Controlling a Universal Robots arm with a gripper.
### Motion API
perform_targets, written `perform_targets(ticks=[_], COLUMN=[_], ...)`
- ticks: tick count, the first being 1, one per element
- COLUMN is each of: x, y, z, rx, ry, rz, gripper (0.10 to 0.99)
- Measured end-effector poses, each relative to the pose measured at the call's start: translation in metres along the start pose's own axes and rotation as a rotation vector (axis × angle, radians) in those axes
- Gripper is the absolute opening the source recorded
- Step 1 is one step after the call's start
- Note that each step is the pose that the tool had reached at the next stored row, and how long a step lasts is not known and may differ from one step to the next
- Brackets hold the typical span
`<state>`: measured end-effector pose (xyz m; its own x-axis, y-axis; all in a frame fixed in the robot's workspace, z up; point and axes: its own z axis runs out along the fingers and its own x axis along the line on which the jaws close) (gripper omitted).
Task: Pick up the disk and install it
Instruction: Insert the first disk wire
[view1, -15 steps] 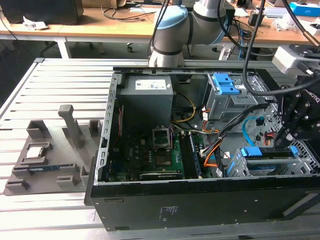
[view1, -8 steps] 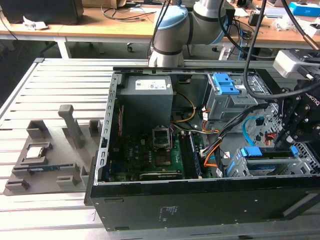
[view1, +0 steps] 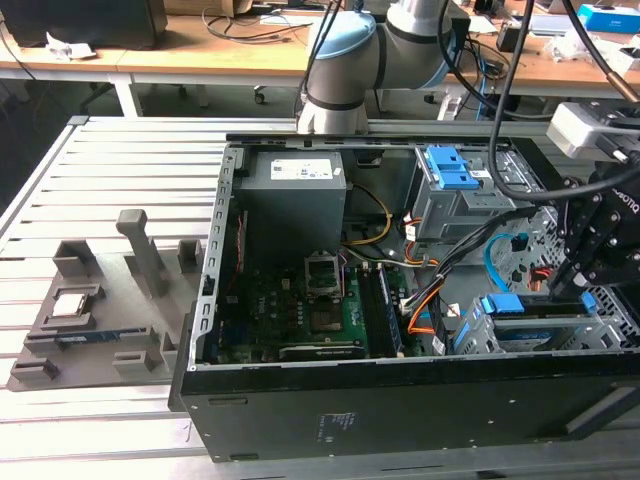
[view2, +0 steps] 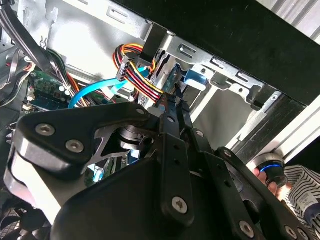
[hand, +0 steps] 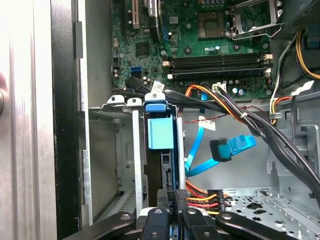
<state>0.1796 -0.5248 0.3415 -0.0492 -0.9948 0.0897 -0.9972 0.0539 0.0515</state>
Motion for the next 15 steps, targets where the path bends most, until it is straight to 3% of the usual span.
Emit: perform_targets(ticks=[4,7,9,15], x=[0.0,0.0004,0.0003,0.0013], y=[-0.0014,-0.0011,-0.0004,0.0], z=[-0.0005,-0.0057,-0.0049,-0.0031], rx=[0.0,0.0,-0.001,-0.001], ry=[-0.0001,-0.0003,-0.0167,-0.0169], rz=[0.0,0.0,0.0,0.0], gripper=[0.165,0.165,0.165,0.165])
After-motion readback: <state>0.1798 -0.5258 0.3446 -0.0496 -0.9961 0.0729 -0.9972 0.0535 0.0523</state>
